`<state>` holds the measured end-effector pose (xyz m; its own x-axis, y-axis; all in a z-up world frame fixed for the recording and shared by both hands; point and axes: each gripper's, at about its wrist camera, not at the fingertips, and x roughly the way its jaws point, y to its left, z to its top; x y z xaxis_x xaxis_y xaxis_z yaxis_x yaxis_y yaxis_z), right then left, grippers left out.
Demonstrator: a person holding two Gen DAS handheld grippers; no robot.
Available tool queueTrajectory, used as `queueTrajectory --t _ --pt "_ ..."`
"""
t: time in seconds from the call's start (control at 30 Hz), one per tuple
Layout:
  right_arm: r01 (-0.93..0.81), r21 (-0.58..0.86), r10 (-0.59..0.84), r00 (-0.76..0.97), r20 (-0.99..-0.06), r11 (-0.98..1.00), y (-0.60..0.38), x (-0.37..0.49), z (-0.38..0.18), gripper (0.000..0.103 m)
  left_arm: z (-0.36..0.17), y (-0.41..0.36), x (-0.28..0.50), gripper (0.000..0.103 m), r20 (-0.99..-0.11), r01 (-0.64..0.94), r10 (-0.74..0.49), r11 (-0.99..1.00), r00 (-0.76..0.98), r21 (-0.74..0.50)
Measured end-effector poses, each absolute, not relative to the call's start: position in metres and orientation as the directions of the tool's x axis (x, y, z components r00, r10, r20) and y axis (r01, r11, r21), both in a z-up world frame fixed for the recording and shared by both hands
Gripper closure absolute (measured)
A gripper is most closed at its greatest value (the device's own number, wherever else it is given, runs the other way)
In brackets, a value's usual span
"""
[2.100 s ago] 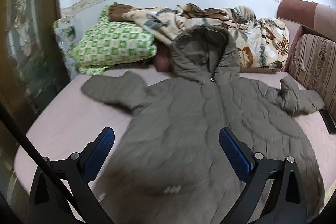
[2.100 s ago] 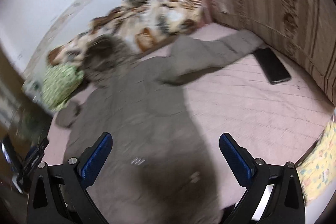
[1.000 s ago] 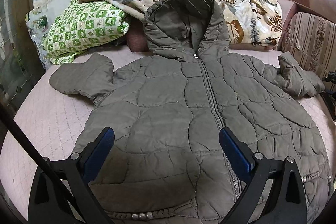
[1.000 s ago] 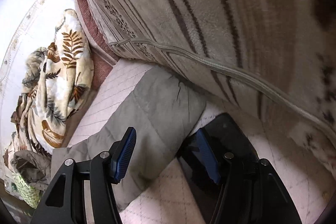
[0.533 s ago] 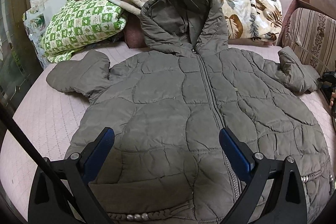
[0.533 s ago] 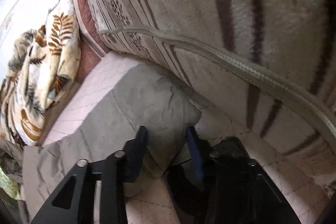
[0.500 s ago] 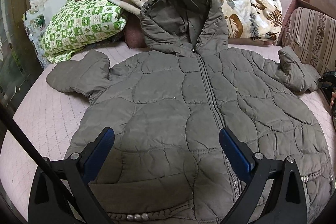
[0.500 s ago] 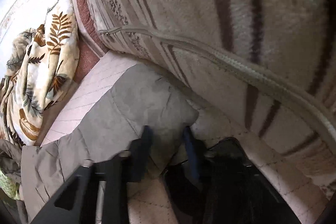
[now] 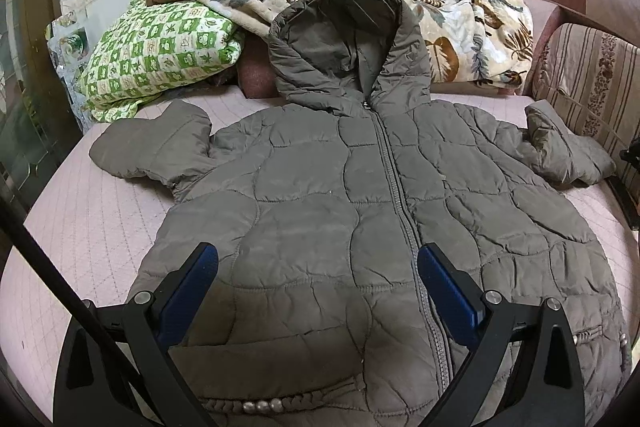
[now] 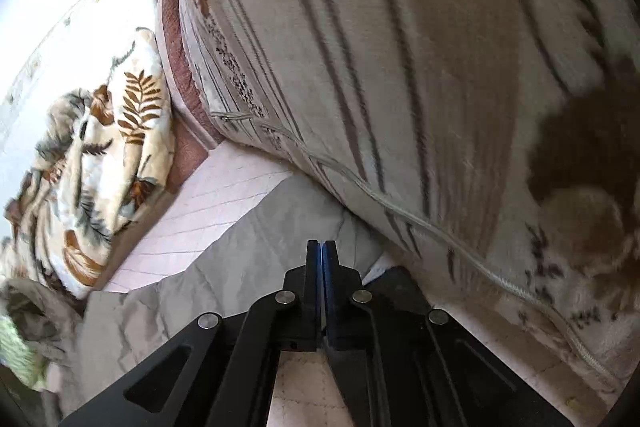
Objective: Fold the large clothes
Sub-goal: 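Reach the right tool to the jacket's sleeve cuff and grasp it, then lift the sleeve with the right tool and carry it across the jacket body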
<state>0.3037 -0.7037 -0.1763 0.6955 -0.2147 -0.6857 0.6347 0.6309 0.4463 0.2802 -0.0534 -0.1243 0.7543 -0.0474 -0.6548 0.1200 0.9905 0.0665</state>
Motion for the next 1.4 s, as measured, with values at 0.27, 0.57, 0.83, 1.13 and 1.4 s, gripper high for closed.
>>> queueTrajectory --t 0.27,0.57,0.83,1.13,1.4 --pt "0.621 0.520 -0.108 0.696 -0.710 0.586 -0.701 0.306 -0.206 0.089 -0.125 -0.052 0.280 0.003 -0.663 0.119 -0.052 0.991 0.747 0.057" --pt "0.674 0.463 -0.186 0.659 -0.728 0.575 -0.702 0.320 -0.212 0.047 -0.129 -0.051 0.289 0.003 -0.678 0.117 -0.048 0.992 0.733 0.056" --pt "0.671 0.340 -0.196 0.589 -0.784 0.659 -0.715 0.368 -0.229 0.046 -0.132 -0.050 0.294 0.003 -0.691 0.114 -0.053 0.993 0.721 0.043" --pt "0.654 0.330 -0.270 0.643 -0.717 0.681 -0.699 0.346 -0.196 0.086 -0.145 -0.066 0.315 0.003 -0.732 0.167 -0.122 0.986 0.670 -0.011" --pt "0.569 0.345 -0.302 0.751 -0.587 0.746 -0.670 0.306 -0.099 0.086 -0.173 -0.132 0.366 0.003 -0.822 0.311 -0.107 0.946 0.560 0.089"
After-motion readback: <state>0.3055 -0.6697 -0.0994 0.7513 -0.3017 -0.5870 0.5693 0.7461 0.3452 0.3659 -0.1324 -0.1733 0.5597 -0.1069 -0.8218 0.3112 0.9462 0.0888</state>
